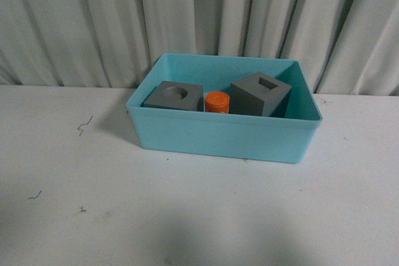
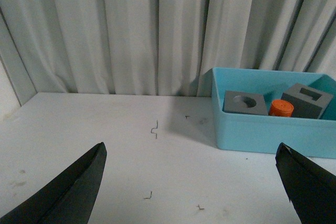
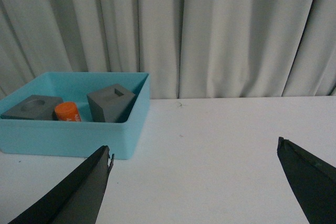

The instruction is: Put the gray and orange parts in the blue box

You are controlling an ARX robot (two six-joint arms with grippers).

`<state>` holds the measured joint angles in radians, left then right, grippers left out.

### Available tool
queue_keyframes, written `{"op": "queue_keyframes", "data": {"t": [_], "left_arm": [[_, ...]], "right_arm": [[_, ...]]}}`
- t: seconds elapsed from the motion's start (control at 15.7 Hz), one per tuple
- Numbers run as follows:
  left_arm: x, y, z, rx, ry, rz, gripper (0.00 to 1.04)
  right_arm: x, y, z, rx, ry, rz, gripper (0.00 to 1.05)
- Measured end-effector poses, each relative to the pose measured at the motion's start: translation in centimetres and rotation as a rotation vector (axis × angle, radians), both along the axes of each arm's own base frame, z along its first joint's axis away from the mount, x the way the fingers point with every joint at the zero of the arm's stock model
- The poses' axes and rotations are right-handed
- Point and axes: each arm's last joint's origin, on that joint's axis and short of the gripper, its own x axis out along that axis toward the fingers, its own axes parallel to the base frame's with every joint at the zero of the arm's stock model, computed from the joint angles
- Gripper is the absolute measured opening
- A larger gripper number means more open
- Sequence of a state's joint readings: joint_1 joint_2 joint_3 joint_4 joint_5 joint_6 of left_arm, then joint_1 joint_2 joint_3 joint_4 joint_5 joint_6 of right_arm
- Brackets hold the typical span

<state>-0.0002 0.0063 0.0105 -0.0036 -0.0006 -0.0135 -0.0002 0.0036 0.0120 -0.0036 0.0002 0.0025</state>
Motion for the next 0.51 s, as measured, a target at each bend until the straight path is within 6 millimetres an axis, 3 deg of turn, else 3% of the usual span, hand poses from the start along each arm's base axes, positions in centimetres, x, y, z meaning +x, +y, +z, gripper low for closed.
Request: {"op": "queue_keyframes", "data": {"t": [0.51], "left_arm": [[0.00, 0.00, 0.00, 0.000, 0.000, 0.000, 0.98]], "right_arm": [[0.00, 0.00, 0.00, 0.000, 0.000, 0.000, 0.98]]}}
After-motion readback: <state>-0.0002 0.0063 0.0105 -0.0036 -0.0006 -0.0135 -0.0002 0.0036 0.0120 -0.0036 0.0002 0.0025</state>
